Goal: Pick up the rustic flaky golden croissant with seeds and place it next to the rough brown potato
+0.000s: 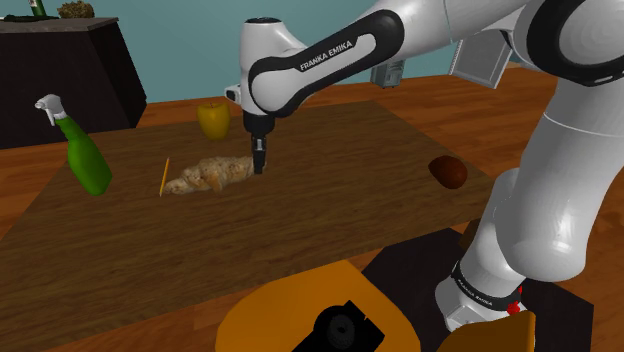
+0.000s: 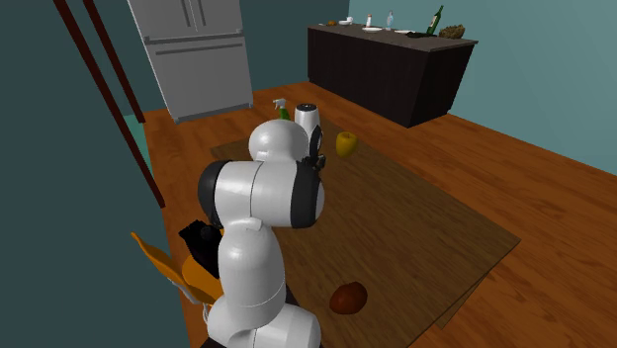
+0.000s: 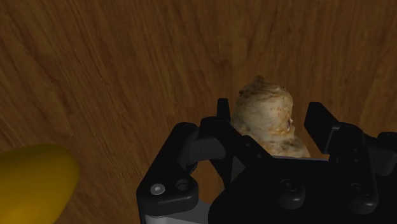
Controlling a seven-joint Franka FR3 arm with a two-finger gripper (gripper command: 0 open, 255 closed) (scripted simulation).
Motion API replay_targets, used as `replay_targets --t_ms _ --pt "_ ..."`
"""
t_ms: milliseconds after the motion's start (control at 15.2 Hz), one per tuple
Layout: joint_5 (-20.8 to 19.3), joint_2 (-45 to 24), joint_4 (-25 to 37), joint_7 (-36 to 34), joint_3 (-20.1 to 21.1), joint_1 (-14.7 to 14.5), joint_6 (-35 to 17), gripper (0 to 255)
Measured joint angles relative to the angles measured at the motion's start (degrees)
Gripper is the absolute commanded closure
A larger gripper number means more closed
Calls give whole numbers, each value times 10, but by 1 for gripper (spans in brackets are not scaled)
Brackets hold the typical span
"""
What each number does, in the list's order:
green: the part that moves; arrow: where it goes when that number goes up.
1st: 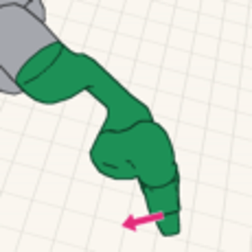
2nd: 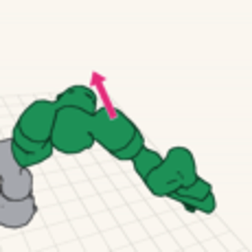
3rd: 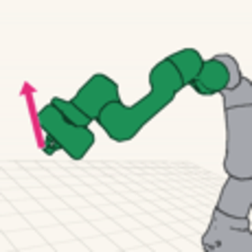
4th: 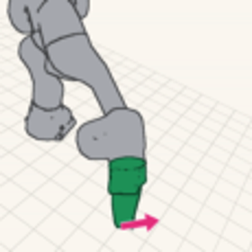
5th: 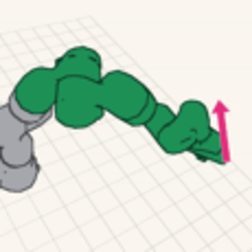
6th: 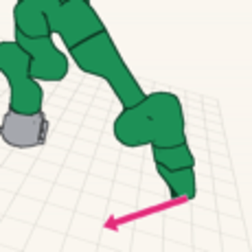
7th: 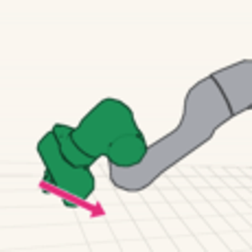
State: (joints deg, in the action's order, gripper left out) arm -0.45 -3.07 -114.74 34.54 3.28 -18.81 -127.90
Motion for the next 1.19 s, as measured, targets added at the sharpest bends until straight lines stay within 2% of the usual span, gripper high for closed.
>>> replay_targets --t_ms 1188 --pt "2 26 107 2 0 0 133 255"
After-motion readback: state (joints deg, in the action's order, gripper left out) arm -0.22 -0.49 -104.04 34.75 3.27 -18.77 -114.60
